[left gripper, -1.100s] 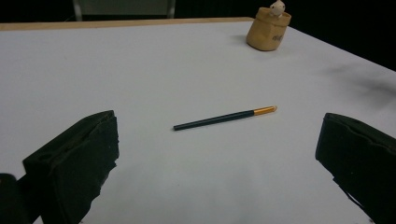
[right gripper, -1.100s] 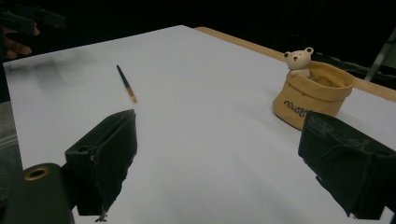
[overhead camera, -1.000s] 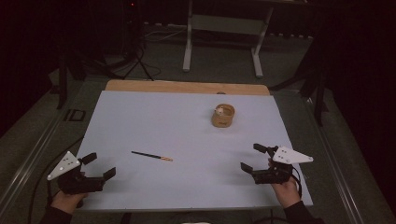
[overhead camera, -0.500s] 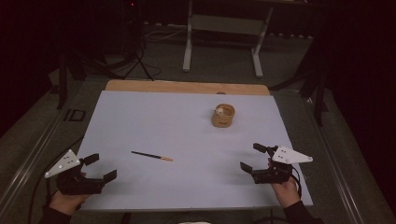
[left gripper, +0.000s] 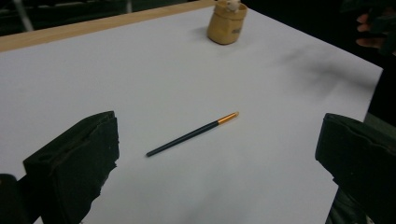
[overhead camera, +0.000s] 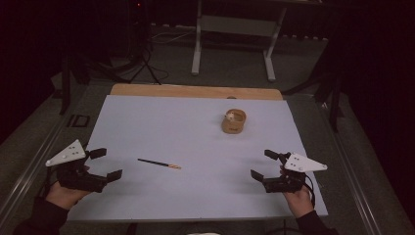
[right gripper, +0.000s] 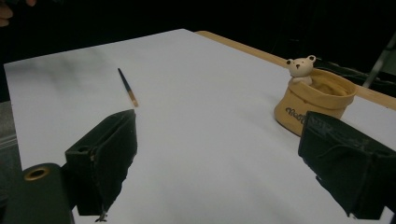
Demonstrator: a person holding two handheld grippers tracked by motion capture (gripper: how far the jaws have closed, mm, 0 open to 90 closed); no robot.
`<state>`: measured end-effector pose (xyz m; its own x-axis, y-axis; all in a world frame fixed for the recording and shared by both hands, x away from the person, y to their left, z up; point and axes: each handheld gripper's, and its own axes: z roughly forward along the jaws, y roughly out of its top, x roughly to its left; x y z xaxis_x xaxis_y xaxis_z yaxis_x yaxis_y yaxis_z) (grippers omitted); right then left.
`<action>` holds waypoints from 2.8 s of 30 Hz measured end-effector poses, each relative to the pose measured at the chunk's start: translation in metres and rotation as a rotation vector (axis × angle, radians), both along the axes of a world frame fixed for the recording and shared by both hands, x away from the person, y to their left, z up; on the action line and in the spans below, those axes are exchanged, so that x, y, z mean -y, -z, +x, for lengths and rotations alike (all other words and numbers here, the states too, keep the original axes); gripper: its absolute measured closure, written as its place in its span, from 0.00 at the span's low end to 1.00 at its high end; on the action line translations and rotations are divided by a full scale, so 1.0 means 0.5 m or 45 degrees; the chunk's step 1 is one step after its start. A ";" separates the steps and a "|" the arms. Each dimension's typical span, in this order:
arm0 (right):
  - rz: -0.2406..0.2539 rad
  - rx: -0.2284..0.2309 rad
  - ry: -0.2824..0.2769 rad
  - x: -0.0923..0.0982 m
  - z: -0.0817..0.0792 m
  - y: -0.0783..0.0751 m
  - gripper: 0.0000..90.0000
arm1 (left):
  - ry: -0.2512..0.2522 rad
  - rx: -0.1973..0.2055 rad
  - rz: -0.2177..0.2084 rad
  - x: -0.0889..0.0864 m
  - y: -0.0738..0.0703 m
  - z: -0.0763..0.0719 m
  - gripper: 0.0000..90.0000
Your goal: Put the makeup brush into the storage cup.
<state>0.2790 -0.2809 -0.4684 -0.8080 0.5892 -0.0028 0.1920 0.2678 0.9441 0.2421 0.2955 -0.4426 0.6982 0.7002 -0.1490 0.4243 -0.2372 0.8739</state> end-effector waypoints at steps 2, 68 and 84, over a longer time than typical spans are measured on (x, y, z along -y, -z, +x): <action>0.002 -0.001 -0.003 0.000 0.000 0.000 0.13 | 0.017 -0.004 0.024 0.005 -0.006 0.010 0.00; 0.000 -0.028 -0.046 -0.009 0.006 0.007 0.13 | 0.657 -0.210 0.633 0.179 -0.014 0.218 0.08; 0.001 -0.039 -0.046 -0.008 0.008 0.010 0.13 | 0.737 -0.238 0.813 0.193 0.027 0.258 0.22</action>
<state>0.2828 -0.2769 -0.4732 -0.8286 0.5595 0.0223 0.2107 0.2747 0.9381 0.3712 0.1992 -0.4562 0.9725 0.2328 0.0027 0.2092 -0.8787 0.4290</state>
